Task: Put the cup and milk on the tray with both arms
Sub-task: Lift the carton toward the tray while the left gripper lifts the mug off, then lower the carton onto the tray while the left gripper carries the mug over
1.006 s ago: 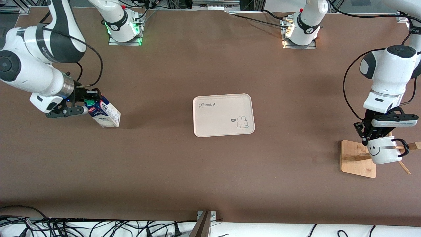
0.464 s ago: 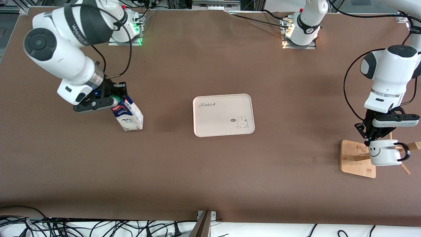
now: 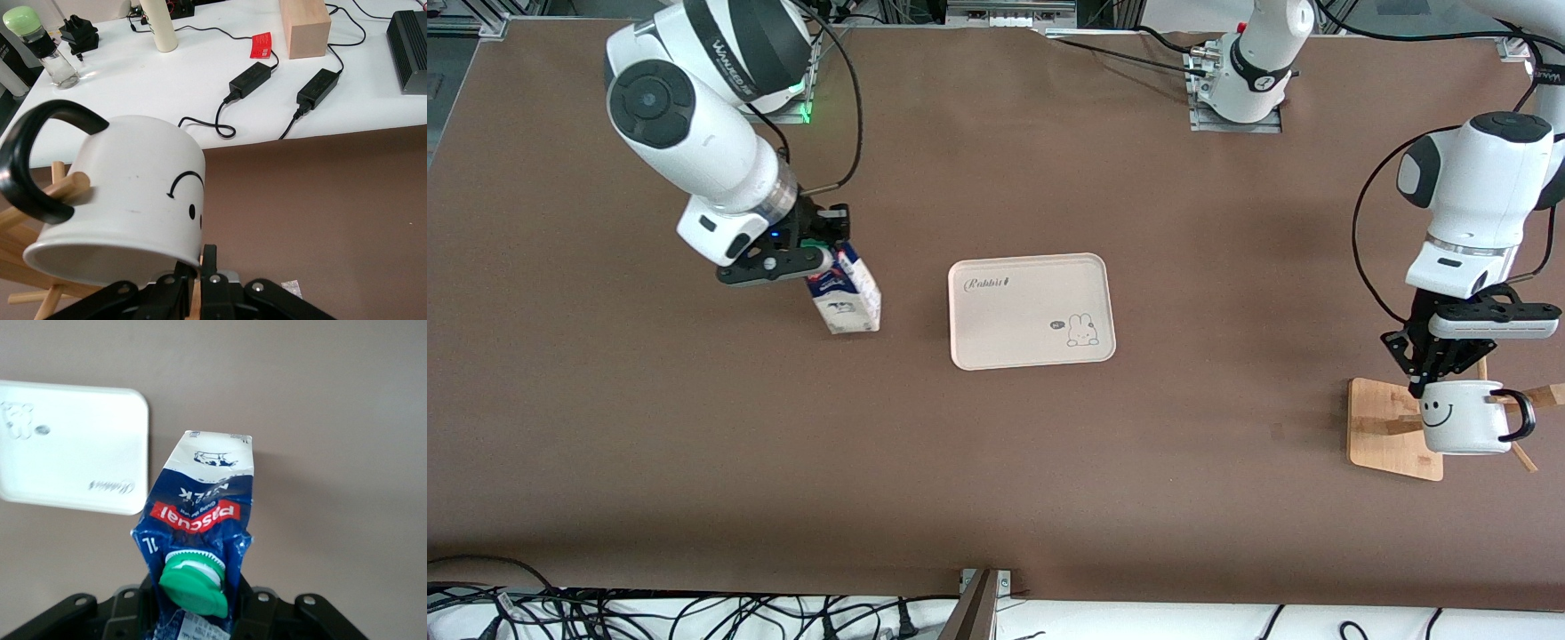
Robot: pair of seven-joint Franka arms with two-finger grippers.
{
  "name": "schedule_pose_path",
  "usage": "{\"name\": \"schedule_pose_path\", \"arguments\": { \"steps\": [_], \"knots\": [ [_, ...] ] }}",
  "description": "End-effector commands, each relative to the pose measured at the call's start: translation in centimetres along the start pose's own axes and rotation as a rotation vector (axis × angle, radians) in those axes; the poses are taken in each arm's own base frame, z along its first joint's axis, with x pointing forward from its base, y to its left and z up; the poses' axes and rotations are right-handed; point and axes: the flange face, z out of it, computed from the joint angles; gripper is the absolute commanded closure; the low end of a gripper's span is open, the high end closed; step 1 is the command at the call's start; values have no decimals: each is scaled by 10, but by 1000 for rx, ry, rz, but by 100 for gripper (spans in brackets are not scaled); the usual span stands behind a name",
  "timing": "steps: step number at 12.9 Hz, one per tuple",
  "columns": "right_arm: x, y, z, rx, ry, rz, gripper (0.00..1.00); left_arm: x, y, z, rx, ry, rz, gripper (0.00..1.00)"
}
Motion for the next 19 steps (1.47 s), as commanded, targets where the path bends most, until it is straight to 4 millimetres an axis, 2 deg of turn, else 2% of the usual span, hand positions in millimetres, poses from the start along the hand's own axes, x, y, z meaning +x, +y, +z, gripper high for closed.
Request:
{"name": "schedule_pose_path", "arguments": {
  "steps": [1,3,6,8,11,14,16,19],
  "knots": [
    [11,-28,7,36,-88,0,57,8,13,-19,-8,19,2,100],
    [18,-63,11,27,-116,-16,56,5,26,-29,-24,20,10,100],
    [27,-121,35,-33,-121,50,56,9,51,-51,-39,-20,8,100],
    [29,-143,53,-39,-118,73,56,14,76,-67,-47,-70,35,100],
    [34,-161,70,-10,-94,119,56,18,104,-79,-36,-196,98,100],
    [42,-168,80,42,-75,165,56,40,128,-97,6,-375,149,100],
    [47,-175,95,55,-57,171,56,53,134,-107,2,-436,128,100],
    [53,-177,115,53,-61,172,56,60,135,-106,-54,-570,50,100]
  ]
}}
